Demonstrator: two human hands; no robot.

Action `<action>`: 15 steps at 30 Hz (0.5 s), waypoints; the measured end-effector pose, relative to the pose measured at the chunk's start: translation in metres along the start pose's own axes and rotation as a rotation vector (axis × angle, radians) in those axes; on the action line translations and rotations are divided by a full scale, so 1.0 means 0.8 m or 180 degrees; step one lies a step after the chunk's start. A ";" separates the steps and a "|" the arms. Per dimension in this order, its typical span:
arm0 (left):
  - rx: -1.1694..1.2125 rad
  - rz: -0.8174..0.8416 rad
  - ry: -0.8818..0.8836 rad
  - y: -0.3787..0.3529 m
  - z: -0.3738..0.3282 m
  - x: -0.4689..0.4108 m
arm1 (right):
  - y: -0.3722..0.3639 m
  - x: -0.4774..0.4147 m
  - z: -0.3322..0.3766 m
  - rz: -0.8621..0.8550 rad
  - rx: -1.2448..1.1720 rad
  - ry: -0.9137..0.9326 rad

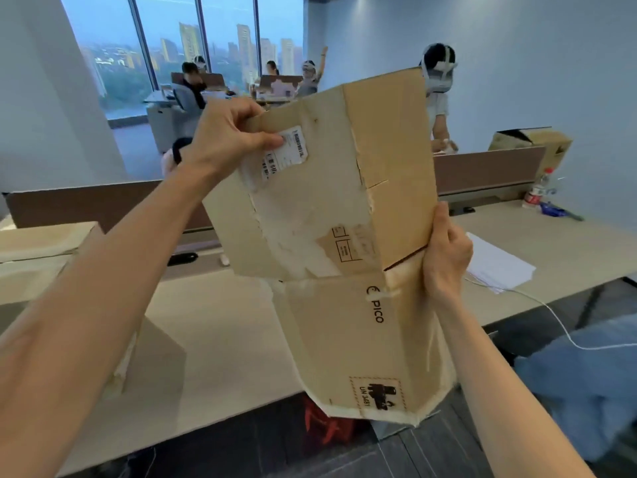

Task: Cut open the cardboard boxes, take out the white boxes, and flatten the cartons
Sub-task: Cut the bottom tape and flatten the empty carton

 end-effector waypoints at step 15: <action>0.2121 0.0682 0.2156 -0.187 0.227 0.164 | 0.000 0.010 -0.057 -0.0157 -0.0870 -0.1089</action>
Point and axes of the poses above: each hand's wrist, its own x-axis away from the middle knuckle, its own y-axis out of the back of the hand, z = x × y, the point moved 4 cm from there along -x, towards the middle knuckle, and after that the axes turned 10 degrees about z, right-handed, at the moved point
